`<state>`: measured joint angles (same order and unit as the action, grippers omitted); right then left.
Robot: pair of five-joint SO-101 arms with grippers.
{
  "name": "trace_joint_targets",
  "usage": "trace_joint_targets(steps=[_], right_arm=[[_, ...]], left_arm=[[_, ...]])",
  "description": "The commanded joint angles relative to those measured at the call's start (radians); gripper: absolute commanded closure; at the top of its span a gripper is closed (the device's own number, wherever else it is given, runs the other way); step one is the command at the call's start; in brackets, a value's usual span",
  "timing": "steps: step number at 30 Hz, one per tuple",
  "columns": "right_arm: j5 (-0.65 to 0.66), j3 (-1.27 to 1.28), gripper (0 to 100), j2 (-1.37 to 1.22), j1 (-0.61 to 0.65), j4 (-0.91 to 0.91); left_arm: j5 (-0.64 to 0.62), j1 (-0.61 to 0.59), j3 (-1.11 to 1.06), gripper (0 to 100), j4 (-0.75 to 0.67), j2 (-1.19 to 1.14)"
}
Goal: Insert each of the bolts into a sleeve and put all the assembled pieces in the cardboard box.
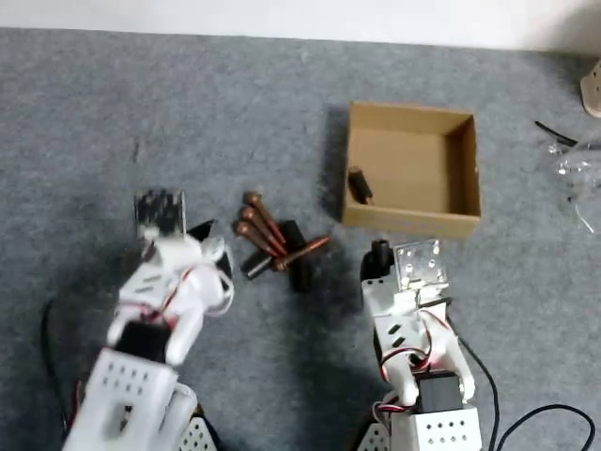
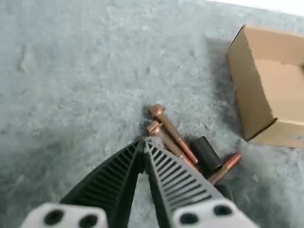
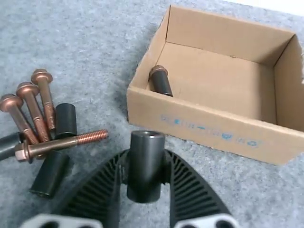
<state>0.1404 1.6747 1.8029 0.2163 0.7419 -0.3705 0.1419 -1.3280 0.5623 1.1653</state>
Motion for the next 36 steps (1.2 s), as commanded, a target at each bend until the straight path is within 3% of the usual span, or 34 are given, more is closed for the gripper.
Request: trace_joint_targets(steps=[1, 10, 18, 25, 36], right_arm=[[0.015, 0.104, 99.5, 0.001, 0.01, -0.05], [0.015, 0.104, 99.5, 0.005, 0.01, -0.051], [0.015, 0.108, 99.5, 0.005, 0.01, -0.065], [0.015, 0.11, 99.5, 0.007, 0.012, -0.065], [0.015, 0.11, 99.5, 0.007, 0.012, -0.065]], left_arm=[[-0.083, 0.013, 0.236, 99, -0.029, -0.323], [-0.293, 0.105, 0.573, 99, -0.029, -0.858], [-0.454, 0.116, 0.67, 97, -0.029, -1.07], [-0.457, 0.131, 0.674, 71, -0.029, -1.098], [-0.46, 0.108, 0.786, 79, -0.034, -1.222]])
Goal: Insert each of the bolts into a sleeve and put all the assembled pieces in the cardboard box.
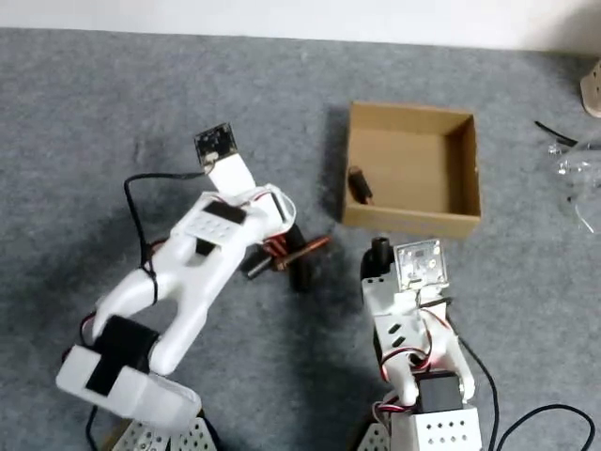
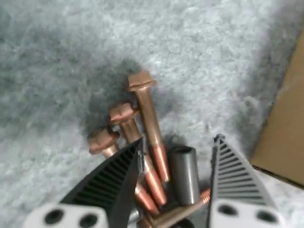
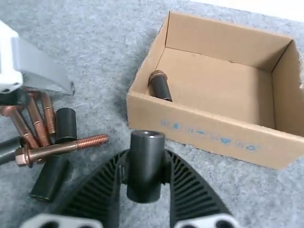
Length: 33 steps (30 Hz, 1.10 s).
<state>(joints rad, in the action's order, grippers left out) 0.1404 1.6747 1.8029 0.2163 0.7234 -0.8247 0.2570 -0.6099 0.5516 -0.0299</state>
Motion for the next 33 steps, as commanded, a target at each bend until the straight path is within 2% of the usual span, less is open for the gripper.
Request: trace_joint_targets(steps=[1, 8, 15, 24, 33], right_arm=[[0.015, 0.11, 99.5, 0.007, 0.012, -0.047], [0.015, 0.11, 99.5, 0.007, 0.012, -0.047], [0.015, 0.11, 99.5, 0.007, 0.012, -0.047], [0.015, 0.11, 99.5, 0.007, 0.012, -0.047], [0.015, 0.11, 99.5, 0.007, 0.012, -0.047]], left_arm=[[-0.006, -0.013, 0.082, 79, -0.021, -0.054], [-0.054, -0.064, 0.185, 79, -0.018, -0.213], [-0.055, -0.084, 0.185, 79, -0.015, -0.239], [-0.057, -0.084, 0.252, 79, 0.232, -0.245], [-0.057, -0.085, 0.252, 80, 0.244, -0.246]])
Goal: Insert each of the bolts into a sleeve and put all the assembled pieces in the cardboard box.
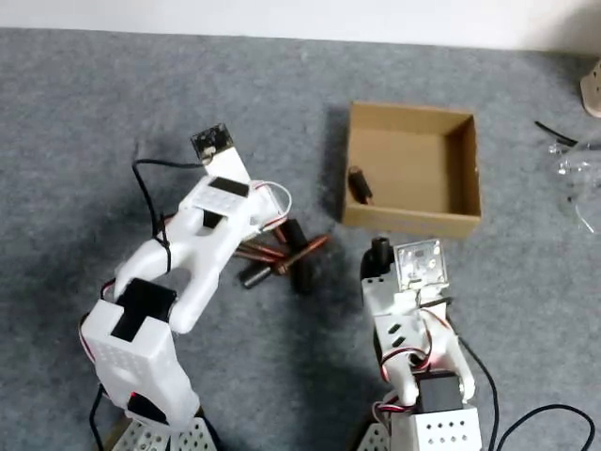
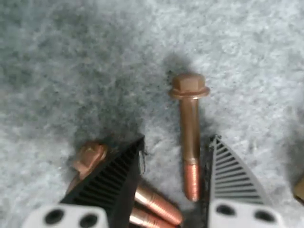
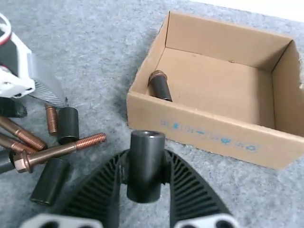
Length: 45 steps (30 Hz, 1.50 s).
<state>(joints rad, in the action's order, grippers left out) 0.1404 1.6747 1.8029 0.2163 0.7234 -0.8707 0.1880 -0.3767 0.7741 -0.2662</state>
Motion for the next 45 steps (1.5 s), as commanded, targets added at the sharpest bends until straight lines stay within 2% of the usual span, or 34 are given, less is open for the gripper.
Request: trace_joint_targets(steps=[1, 7, 19, 23, 27, 34, 40, 45], right_arm=[[0.015, 0.11, 99.5, 0.007, 0.012, -0.047], [0.015, 0.11, 99.5, 0.007, 0.012, -0.047], [0.015, 0.11, 99.5, 0.007, 0.012, -0.044], [0.015, 0.11, 99.5, 0.007, 0.012, -0.044], [0.015, 0.11, 99.5, 0.007, 0.012, -0.044], [0.015, 0.11, 99.5, 0.007, 0.012, -0.045], [0.015, 0.11, 99.5, 0.004, 0.056, -0.047], [0.015, 0.11, 99.5, -0.002, 0.087, -0.047]], left_arm=[[-0.011, -0.018, 0.021, 82, 0.018, -0.01], [-0.009, -0.053, 0.071, 94, 0.023, -0.067], [-0.009, -0.047, 0.237, 94, 0.203, -0.18], [0.002, -0.015, 0.246, 99, 0.253, -0.177], [0.068, 0.002, 0.252, 100, 0.285, -0.168], [0.08, -0.002, 0.15, 100, 0.282, 0.035], [0.187, 0.001, -0.05, 100, 0.275, 0.335], [0.239, 0.004, -0.251, 100, 0.17, 0.604]])
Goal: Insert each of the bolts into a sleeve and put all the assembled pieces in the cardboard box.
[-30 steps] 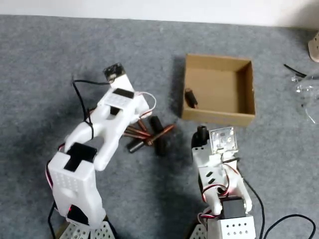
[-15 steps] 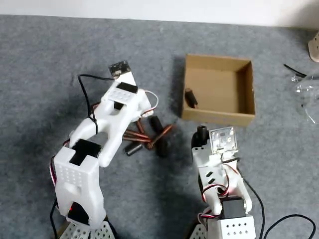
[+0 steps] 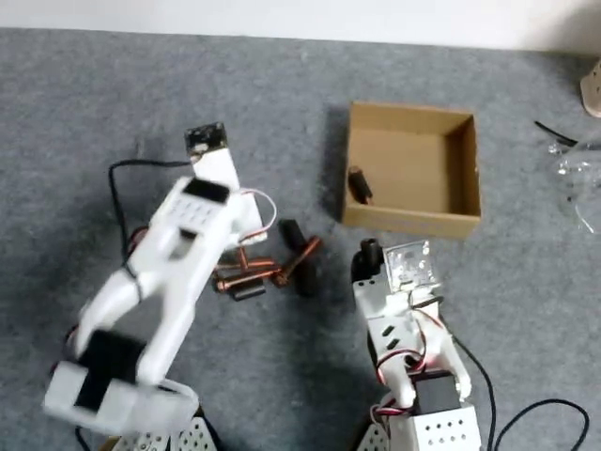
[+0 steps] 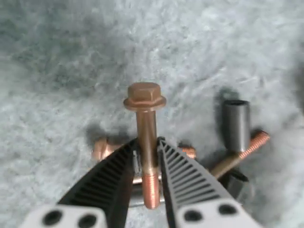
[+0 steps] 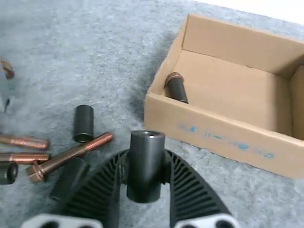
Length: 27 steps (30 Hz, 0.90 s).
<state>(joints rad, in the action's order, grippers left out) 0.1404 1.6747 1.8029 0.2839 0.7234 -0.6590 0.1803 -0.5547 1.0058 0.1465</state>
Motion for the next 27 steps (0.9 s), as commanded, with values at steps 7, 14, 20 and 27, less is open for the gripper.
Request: trace_joint_targets(steps=[7, 14, 20, 27], right_arm=[[0.015, 0.11, 99.5, 0.005, 0.019, -0.047], [0.015, 0.11, 99.5, 0.005, 0.019, -0.047], [0.015, 0.11, 99.5, 0.004, 0.021, -0.047], [0.015, 0.11, 99.5, 0.007, 0.022, -0.117]], left_arm=[[0.143, 0.013, -0.337, 100, -0.195, 0.565], [0.144, 0.013, -0.519, 100, -0.275, 0.875], [0.143, 0.013, -0.627, 100, -0.325, 1.067], [0.141, 0.013, -0.757, 100, -0.443, 1.259]])
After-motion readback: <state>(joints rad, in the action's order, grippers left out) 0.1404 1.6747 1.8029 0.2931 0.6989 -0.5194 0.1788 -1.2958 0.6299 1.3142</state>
